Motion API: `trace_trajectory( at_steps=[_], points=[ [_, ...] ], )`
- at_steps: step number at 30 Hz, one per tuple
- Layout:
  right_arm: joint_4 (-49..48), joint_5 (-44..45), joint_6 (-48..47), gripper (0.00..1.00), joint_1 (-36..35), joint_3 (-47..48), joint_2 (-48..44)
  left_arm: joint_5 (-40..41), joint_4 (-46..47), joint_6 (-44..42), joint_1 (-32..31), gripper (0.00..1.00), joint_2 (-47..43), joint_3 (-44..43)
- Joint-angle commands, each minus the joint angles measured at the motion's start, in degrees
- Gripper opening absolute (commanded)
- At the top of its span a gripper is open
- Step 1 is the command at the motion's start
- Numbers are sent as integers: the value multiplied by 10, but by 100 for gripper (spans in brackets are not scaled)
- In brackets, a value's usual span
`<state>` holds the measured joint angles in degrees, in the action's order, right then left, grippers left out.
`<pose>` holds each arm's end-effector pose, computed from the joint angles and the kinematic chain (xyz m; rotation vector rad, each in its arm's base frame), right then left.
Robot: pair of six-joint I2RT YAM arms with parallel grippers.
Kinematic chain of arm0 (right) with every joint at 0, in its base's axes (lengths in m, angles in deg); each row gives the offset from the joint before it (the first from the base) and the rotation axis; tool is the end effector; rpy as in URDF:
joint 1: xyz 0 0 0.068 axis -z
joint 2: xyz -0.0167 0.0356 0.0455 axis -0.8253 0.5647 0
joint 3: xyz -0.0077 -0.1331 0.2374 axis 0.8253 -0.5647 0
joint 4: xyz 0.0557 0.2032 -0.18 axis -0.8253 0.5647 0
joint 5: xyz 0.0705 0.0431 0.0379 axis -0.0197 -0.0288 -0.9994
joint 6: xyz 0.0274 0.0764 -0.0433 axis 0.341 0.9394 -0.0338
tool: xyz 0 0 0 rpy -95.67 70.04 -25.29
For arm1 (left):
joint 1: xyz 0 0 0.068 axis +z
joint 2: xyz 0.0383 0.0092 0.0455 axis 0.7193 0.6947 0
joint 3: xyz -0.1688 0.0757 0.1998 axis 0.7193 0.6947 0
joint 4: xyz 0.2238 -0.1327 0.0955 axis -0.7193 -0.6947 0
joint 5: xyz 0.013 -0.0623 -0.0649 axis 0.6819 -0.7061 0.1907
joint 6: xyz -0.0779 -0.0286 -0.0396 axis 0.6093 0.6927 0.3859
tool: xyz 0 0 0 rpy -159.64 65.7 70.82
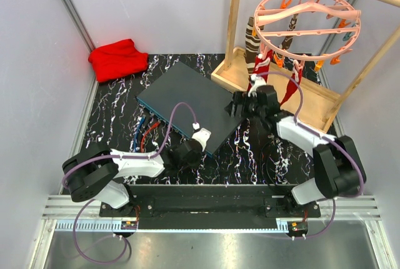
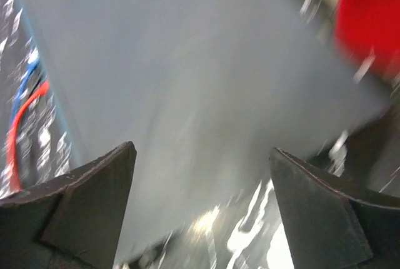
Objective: Insert the plug into the switch port
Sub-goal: Insert the connector into the switch port.
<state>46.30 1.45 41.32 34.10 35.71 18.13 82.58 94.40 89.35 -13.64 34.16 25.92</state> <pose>0.3303 0.1501 0.1843 -0.1505 2.1614 0.6746 0.1745 -0.2537 0.0975 0.6627 2.2495 -0.3792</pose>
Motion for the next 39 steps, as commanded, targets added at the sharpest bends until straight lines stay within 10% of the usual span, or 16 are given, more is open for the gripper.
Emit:
trace_trajectory(
  at_steps=[1,39],
  points=[
    [-13,81,-107,98,12,84,73,27,89,13,2,0,8,1],
    [272,-253,-191,92,39,273,315,75,200,19,1,0,111,-55]
  ],
)
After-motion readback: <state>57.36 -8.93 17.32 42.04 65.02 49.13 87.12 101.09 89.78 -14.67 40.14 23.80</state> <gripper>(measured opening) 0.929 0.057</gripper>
